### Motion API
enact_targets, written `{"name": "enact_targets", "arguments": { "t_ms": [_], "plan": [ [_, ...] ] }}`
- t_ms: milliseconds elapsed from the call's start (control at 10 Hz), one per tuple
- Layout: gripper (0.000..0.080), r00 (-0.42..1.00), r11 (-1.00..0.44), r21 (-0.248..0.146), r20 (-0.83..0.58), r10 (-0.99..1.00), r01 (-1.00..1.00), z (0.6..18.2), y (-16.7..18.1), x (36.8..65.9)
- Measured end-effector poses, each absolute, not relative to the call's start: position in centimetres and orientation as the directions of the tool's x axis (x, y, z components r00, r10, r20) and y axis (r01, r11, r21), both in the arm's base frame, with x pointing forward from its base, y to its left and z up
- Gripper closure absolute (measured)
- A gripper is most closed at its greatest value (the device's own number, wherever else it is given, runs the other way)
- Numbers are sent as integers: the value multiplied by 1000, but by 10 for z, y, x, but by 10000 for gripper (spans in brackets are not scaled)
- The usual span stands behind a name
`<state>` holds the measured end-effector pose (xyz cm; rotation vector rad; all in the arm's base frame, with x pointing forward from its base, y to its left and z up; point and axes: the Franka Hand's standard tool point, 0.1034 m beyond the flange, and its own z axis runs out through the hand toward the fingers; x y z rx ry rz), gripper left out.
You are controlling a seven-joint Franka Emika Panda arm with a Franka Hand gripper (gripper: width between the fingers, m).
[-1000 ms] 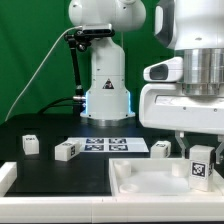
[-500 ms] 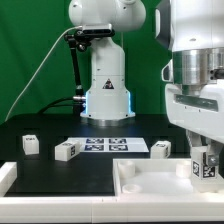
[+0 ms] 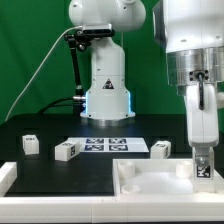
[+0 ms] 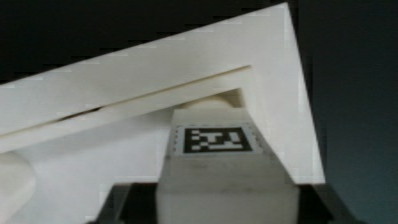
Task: Assemble one leg
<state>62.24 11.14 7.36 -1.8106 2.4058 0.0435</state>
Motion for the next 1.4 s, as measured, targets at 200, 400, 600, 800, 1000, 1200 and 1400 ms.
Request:
{"name": "enact_targets", "arguments": {
  "t_ms": [200,400,600,800,1000,1200,1400],
  "plan": [
    [354,-265,274,-56,-122,-956,-960,74,113,622],
    [227,-162,170,-63,-116,-980,-983,74,113,622],
    [166,105,-96,-91,-95,-990,-991,75,116,623],
    [154,337,-328,-107,-75,-939,-939,77,120,623],
    [151,574,-567,-113,-36,-818,-816,75,121,622],
    [151,717,-713,-108,-8,-697,-693,74,118,622],
    [151,825,-824,-78,29,-564,-561,74,118,622]
  ]
}}
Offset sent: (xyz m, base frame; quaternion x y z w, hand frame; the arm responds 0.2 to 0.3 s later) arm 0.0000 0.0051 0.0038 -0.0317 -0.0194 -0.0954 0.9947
